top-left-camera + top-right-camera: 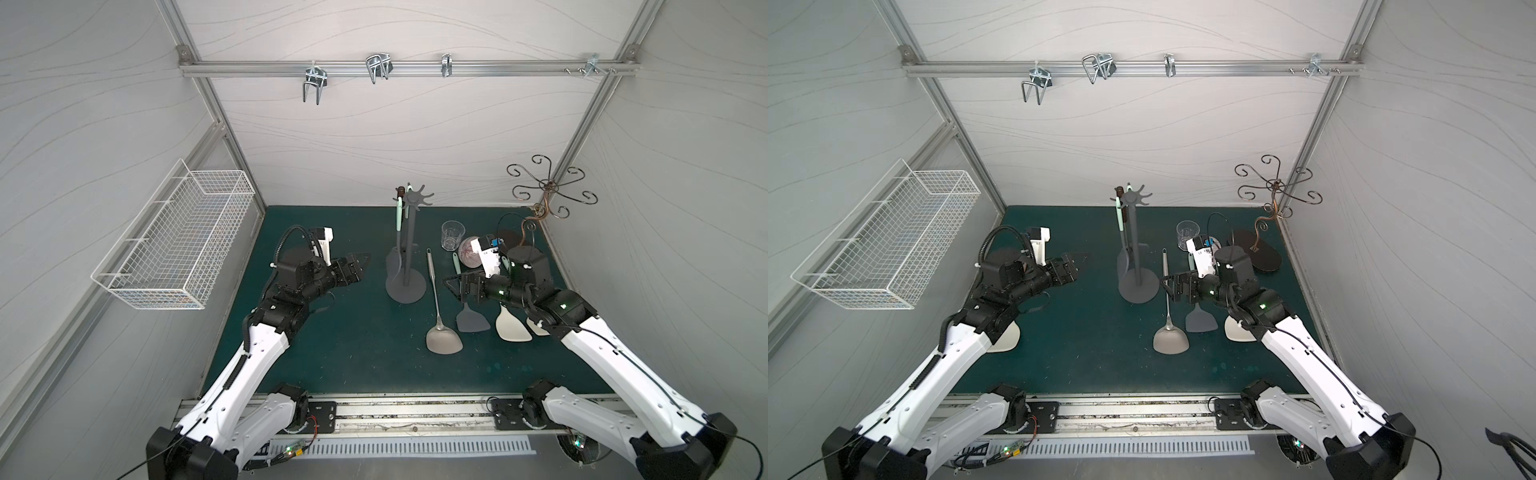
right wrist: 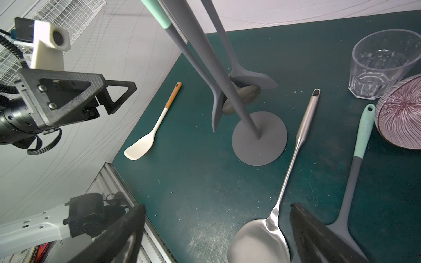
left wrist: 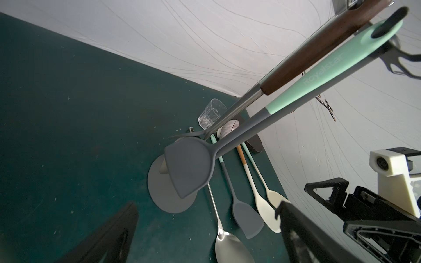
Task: Take the spatula off the kitchen utensil rack
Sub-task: Take off the spatula from the rack.
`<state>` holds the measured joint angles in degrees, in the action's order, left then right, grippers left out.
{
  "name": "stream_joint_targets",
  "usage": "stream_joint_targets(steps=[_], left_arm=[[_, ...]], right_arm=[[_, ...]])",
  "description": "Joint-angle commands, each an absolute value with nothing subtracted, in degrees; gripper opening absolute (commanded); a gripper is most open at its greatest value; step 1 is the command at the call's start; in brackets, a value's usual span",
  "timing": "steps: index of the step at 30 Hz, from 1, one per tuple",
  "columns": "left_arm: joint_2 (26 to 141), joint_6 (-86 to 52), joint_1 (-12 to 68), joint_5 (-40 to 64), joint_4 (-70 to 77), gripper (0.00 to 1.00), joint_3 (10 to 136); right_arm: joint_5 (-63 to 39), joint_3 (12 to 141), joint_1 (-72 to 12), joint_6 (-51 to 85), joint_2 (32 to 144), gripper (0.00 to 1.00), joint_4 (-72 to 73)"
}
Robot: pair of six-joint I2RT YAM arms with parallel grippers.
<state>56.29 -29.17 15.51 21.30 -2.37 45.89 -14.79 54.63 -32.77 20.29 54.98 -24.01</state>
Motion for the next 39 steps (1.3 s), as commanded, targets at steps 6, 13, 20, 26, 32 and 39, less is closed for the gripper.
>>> stream_joint_targets(steps=[6,13,20,26,32,39], left_arm=[[62.83,-17.67,16.35,31.52,18.62,0.96,44.25],[70.58,-9.44,16.35,44.48,15.23,0.84,50.77],[76.07,-6.48,16.35,47.57,16.61,0.68,54.66],[80.29,-2.99,16.35,49.42,14.39,0.56,58.48],[83.96,-0.68,16.00,48.15,15.38,0.53,60.79],[88.51,-3.34,15.82,50.16,21.57,0.53,62.93]], right_arm=[[-15.78,54.17,-31.73,20.70,55.71,0.99,-20.44],[-20.00,54.48,-31.00,20.12,54.98,0.99,-20.08],[-27.63,55.46,-30.15,18.70,56.54,0.99,-20.23],[-27.74,56.65,-29.97,17.76,58.61,0.99,-20.79],[-27.36,56.77,-29.54,17.40,59.53,0.99,-20.89],[-27.25,56.95,-29.39,17.31,61.03,0.99,-20.74]])
